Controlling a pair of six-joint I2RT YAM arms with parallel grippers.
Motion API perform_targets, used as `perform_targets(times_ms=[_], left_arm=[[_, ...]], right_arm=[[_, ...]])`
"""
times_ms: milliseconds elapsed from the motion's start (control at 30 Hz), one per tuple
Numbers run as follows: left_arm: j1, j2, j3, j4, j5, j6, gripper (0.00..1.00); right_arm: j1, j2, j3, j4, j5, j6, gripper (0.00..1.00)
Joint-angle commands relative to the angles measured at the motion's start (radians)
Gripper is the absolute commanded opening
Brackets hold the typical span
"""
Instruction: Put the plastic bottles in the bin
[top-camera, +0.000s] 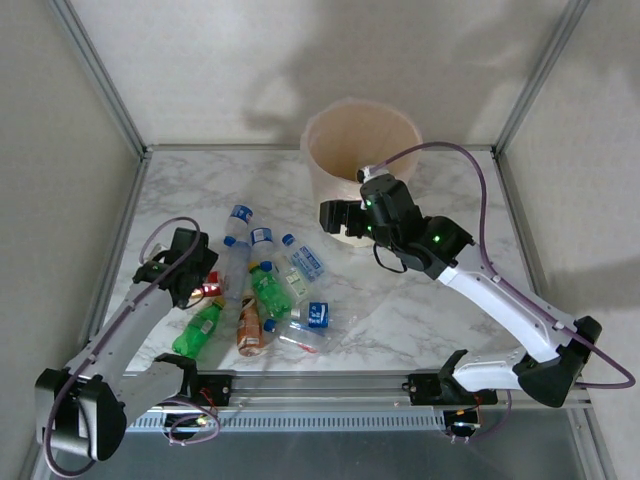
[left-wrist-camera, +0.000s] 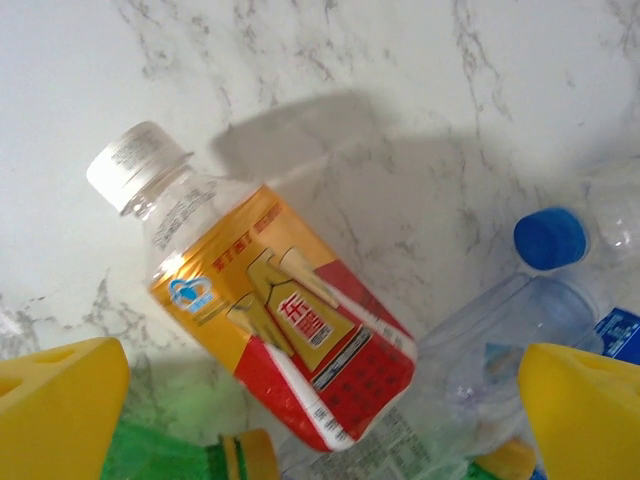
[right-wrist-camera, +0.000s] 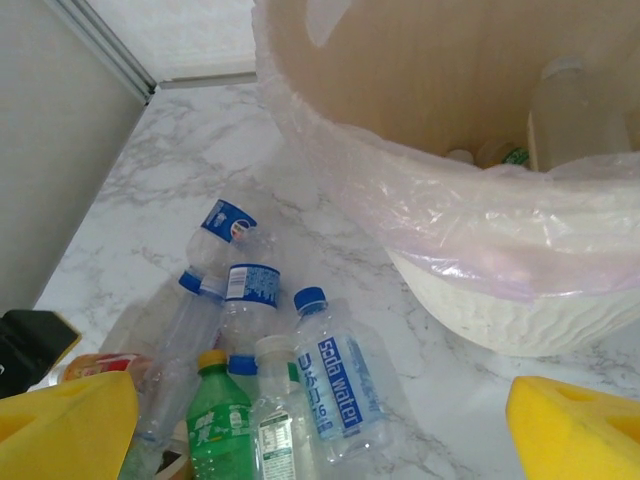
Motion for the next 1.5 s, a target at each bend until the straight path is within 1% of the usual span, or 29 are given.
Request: perform_targets(times_ms=[0,200,300,467,633,733,800,933,1033,1167,1367,1467], left_arm=[[0.035,0.032,-0.035,0.070,0.024,-0.029,0.99],[0.092,0.100,-0.090,0.159,0.087,-0.046,1.00],[0.113,0.124,-0.101,0.201,0.091,-0.050,1.00],[0.141,0.215,-0.099,0.265,0.101,-0.039,1.00],[0.155,0.290,-0.102,0.314,0.121,-0.022,0.98],[0.159,0.308,-0.104,0.334,0.125,-0.012,0.95],[0.159,0.313,-0.103,0.346,0.126,-0.005,0.91],[0.161,0.330,-0.104,0.348,0.122,0.006,0.82],[0.160,0.326,-0.107,0.345,0.116,0.011,0.78],[0.161,0.288,-0.094,0.324,0.098,0.025,0.75],[0.159,0.200,-0.029,0.271,0.102,0.055,0.68],[0.148,0.160,0.030,0.244,0.115,0.075,0.66]], right_arm=[[0.019,-0.022,-0.031,0.044,-0.027,0.031,0.95],[0.043,-0.008,-0.034,0.046,-0.028,0.050,0.95],[0.062,0.005,-0.037,0.050,-0.032,0.064,0.95],[0.094,0.041,-0.030,0.046,-0.021,0.075,0.95],[0.107,0.059,-0.006,0.034,-0.005,0.079,0.93],[0.107,0.061,0.000,0.029,-0.002,0.080,0.90],[0.108,0.062,0.000,0.029,-0.002,0.084,0.87],[0.108,0.065,-0.002,0.028,0.004,0.093,0.84],[0.109,0.062,-0.002,0.028,0.010,0.098,0.83],[0.111,0.048,-0.002,0.028,0.022,0.100,0.82],[0.110,0.026,-0.006,0.052,0.008,0.095,0.82],[0.110,0.010,0.001,0.049,0.027,0.091,0.82]])
